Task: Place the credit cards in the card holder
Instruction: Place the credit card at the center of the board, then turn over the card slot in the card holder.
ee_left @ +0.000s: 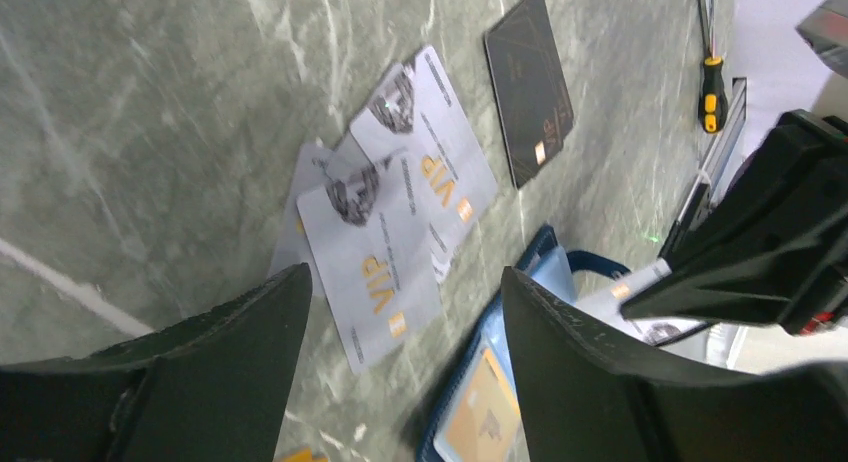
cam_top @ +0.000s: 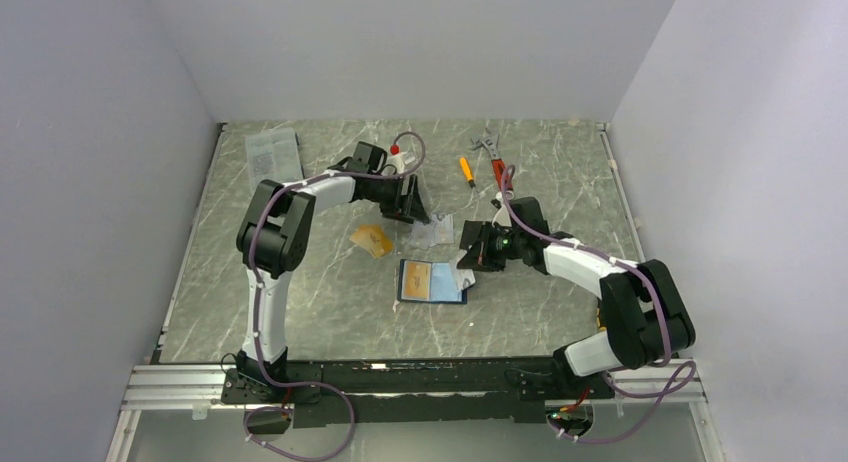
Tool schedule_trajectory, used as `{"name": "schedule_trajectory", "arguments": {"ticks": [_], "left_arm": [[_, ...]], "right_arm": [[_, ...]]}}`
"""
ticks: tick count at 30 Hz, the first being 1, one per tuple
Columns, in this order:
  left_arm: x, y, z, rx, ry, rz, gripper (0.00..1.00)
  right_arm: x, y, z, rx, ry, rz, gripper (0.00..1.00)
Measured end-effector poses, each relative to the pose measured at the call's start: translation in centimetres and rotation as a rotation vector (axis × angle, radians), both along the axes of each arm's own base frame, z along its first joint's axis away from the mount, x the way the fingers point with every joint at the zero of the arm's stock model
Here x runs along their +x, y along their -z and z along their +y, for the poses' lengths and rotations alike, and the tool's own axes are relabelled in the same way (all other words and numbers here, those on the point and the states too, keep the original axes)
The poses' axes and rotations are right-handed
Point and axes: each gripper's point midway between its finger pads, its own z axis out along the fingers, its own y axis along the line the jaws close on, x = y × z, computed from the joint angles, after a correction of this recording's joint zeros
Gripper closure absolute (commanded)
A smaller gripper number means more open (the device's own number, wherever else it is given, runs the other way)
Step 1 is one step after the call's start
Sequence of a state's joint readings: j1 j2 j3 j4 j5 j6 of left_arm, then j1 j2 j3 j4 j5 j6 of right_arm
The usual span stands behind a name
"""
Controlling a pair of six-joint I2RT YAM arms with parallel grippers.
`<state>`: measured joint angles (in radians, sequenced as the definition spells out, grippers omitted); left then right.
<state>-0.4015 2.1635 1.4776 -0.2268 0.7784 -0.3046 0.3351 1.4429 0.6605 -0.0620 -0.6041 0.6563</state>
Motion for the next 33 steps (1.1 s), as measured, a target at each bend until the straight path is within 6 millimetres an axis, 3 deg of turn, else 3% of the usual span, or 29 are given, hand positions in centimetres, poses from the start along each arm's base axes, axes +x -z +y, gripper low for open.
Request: {"name": "schedule_trajectory", "arguments": {"ticks": [5, 10, 12, 18, 20, 33], "left_arm": [[-1.6, -2.2, 0.9, 0.018, 0.029, -0.013, 0.18], [-5.5, -4.4, 2.6, 0.027, 0.067, -0.008, 0.21], [-7.3, -4.0, 3.2, 0.033, 0.086, 0.022, 0.21], [-12.7, 0.2, 5.2, 0.083, 0.111, 0.193, 0.24], [-13.7, 0.6, 5.4, 0.079, 0.119, 0.229, 0.24], [-15.2, 0.9, 3.5, 0.028, 0.180, 0.252, 0.37]], "right_arm": [[-1.7, 1.2, -1.1, -0.072, 0.010, 0.036, 1.00], [-2.5, 1.7, -1.9, -0.109, 0.019, 0.039, 1.00], [-2.9, 2.2, -2.2, -0.123, 0.021, 0.047, 1.00], [-3.3, 2.7, -2.5, -0.137, 0.018, 0.059, 1.00], [-3.3, 2.7, -2.5, -0.138, 0.017, 0.058, 1.00], [-4.0, 3.3, -2.7, -0.144, 0.014, 0.075, 1.00]]}}
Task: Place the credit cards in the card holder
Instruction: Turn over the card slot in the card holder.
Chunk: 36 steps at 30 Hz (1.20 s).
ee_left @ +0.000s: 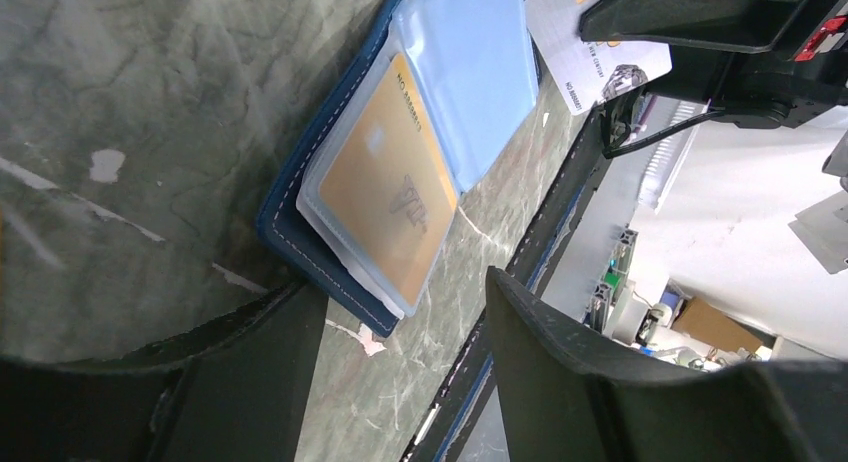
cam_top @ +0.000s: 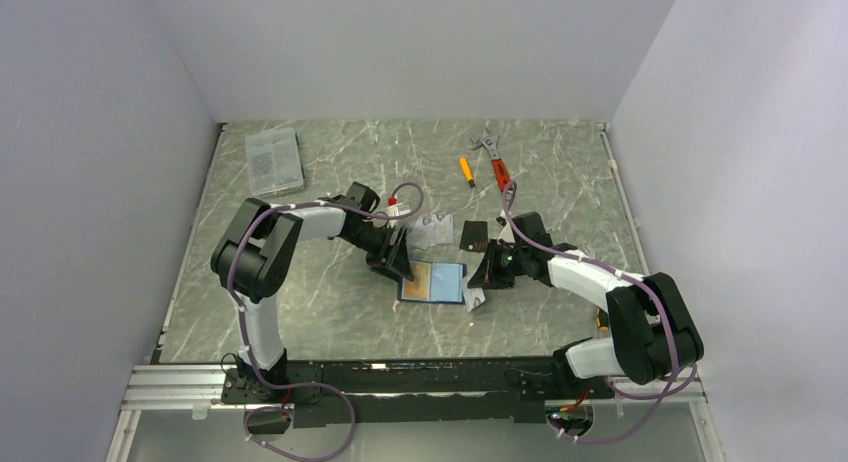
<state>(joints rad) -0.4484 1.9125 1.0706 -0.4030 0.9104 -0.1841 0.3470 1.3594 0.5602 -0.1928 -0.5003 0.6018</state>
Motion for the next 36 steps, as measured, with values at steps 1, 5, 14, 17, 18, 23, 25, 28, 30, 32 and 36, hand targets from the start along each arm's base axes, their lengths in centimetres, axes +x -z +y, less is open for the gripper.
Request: {"name": "schedule_trajectory", "arguments": {"ticks": [1, 5, 14, 17, 18, 23, 25, 28, 30, 32, 36], "left_arm": [[-0.1, 0.0, -0.1, -0.004, 0.002, 0.010, 0.40], [-0.2, 0.3, -0.2, -0.004, 0.003, 0.024, 0.54], [1.5, -0.4, -0.7, 0.005, -0.002, -0.023, 0.74], [2.0, -0.5, -0.7, 0.009, -0.002, -0.039, 0.73], [2.1, -0.6, -0.8, 0.011, -0.002, -0.042, 0.73], [2.2, -0.4, -0.7, 0.020, -0.001, -0.047, 0.74], [2.2, -0.2, -0.7, 0.023, 0.000, -0.041, 0.74], [2.1, 0.0, -0.5, 0.033, 0.003, -0.037, 0.75], [2.1, 0.0, -0.5, 0.034, 0.005, -0.040, 0.75], [2.1, 0.0, -0.5, 0.033, 0.009, -0.042, 0.76], [2.0, 0.1, -0.5, 0.034, 0.013, -0.045, 0.75]], "right_arm": [[-0.1, 0.0, 0.0, 0.000, 0.000, 0.002, 1.00], [-0.2, 0.1, 0.0, 0.005, -0.004, 0.002, 1.00], [-0.4, 0.0, 0.3, 0.021, -0.022, 0.000, 1.00], [-0.4, 0.0, 0.4, 0.027, -0.029, 0.001, 1.00], [-0.4, 0.1, 0.4, 0.030, -0.032, 0.003, 1.00], [-0.5, -0.1, 0.7, 0.047, -0.042, 0.004, 1.00], [-0.4, -0.2, 0.8, 0.052, -0.045, 0.000, 1.00], [-0.4, -0.4, 1.0, 0.065, -0.052, -0.004, 1.00], [-0.4, -0.4, 1.0, 0.070, -0.054, -0.007, 1.00], [-0.4, -0.5, 1.0, 0.070, -0.054, -0.008, 1.00], [-0.3, -0.6, 1.1, 0.072, -0.054, -0.013, 1.00]]}}
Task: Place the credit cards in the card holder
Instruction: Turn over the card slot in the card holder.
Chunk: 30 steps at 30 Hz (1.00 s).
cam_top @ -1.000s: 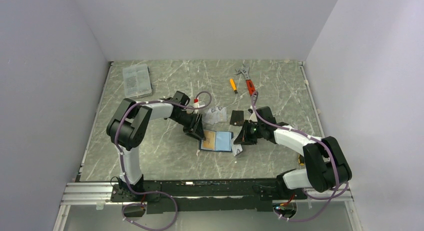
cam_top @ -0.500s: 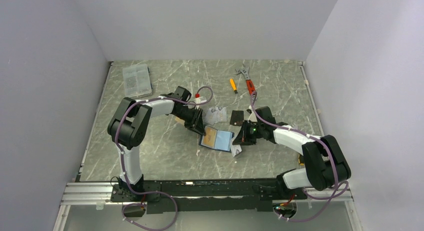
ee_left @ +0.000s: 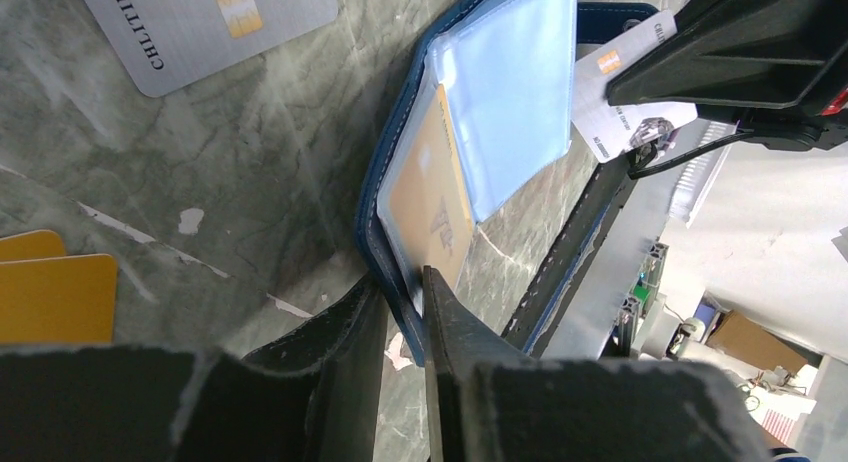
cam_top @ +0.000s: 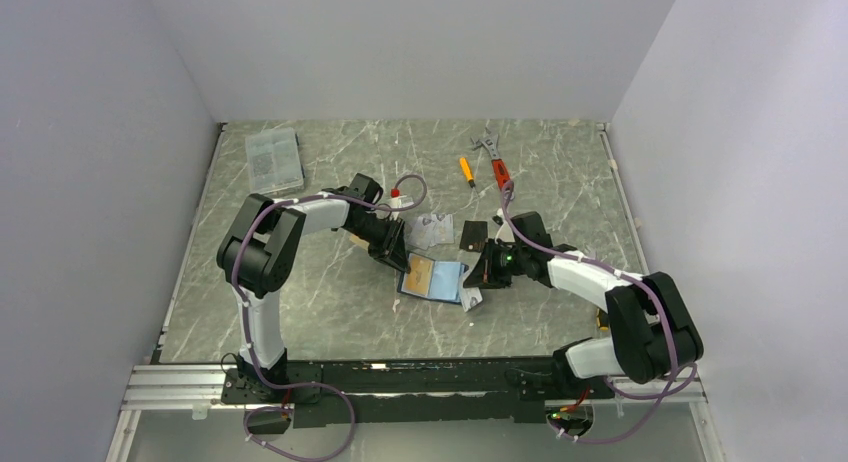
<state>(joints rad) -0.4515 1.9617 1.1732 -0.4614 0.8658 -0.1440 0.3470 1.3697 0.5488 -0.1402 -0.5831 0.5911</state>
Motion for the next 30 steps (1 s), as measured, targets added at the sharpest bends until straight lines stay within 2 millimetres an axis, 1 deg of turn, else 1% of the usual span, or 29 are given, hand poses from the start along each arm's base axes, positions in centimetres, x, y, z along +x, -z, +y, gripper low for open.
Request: {"name": "schedule_trajectory", "arguments": {"ticks": [5, 9, 12, 16, 26, 30], "left_arm": [[0.0, -0.1, -0.1, -0.011, 0.005, -0.003, 0.72], [0.0, -0.5, -0.4, -0.037, 0.016, -0.014, 0.71], [0.0, -0.7, -0.4, -0.046, 0.025, -0.021, 0.70], [0.0, -0.7, -0.4, -0.049, 0.029, -0.023, 0.70], [0.1, -0.7, -0.1, -0.054, 0.021, -0.023, 0.70], [0.2, -0.8, -0.2, -0.066, 0.022, -0.027, 0.70]], "right_arm": [[0.5, -1.2, 0.6, 0.029, -0.010, -0.028, 1.00], [1.3, -2.7, 1.8, 0.060, -0.035, -0.061, 1.00], [1.7, -3.3, 3.1, 0.073, -0.067, -0.078, 1.00], [1.7, -3.3, 4.0, 0.078, -0.093, -0.077, 1.00], [1.6, -3.2, 4.0, 0.077, -0.092, -0.069, 1.00], [1.9, -2.8, 4.7, 0.072, -0.107, -0.055, 1.00]]}}
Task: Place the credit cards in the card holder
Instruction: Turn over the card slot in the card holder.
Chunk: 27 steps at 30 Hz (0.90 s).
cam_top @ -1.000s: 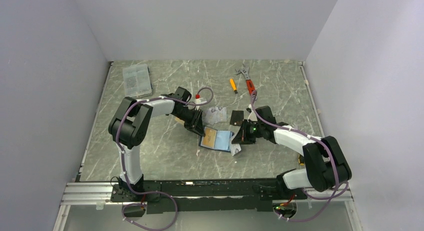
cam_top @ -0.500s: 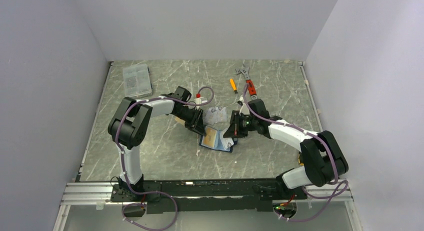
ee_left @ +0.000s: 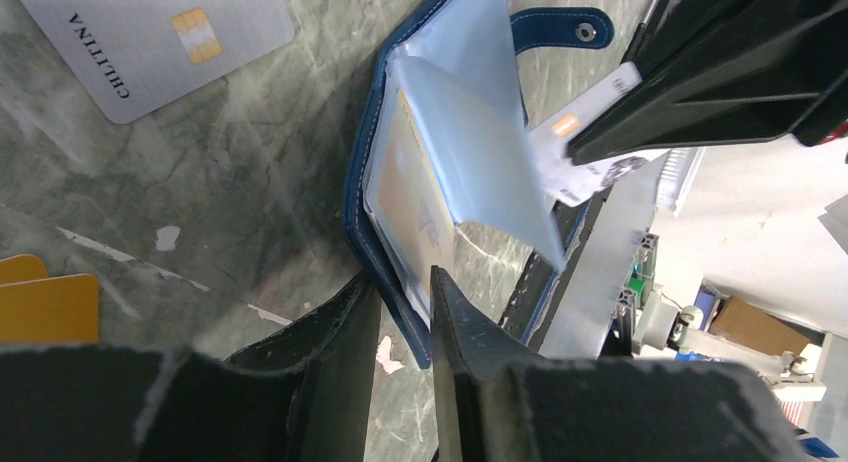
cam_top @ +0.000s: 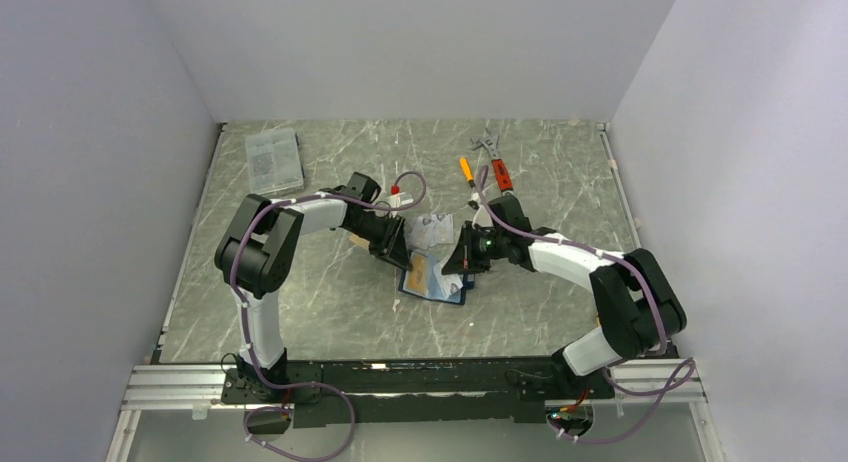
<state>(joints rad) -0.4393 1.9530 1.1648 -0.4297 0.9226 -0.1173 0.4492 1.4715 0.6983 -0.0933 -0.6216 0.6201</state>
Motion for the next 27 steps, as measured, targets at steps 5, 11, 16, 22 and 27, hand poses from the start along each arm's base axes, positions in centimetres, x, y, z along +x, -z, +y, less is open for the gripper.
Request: {"name": "schedule_trajectory", "arguments": {"ticks": [5, 11, 16, 22, 27], "left_arm": [[0.0, -0.4, 0.2, -0.040, -0.004, 0.011, 0.71], [0.3, -0.5, 0.7, -0.051, -0.016, 0.015, 0.72], [0.3, -0.4, 0.7, -0.044, -0.015, 0.010, 0.72], [0.1, 0.2, 1.2, -0.016, -0.001, -0.007, 0.73], [-0.8, 1.4, 1.6, 0.036, 0.045, -0.042, 0.74]], "right_arm": [[0.4, 0.8, 1.3, -0.008, -0.032, 0.018, 1.00], [0.4, 0.9, 1.5, -0.011, -0.039, 0.018, 1.00], [0.7, 1.0, 1.3, -0.020, -0.035, 0.007, 1.00], [1.0, 2.1, 0.8, -0.035, -0.021, 0.032, 1.00], [0.8, 3.0, 0.8, -0.045, -0.024, 0.060, 1.00]]}}
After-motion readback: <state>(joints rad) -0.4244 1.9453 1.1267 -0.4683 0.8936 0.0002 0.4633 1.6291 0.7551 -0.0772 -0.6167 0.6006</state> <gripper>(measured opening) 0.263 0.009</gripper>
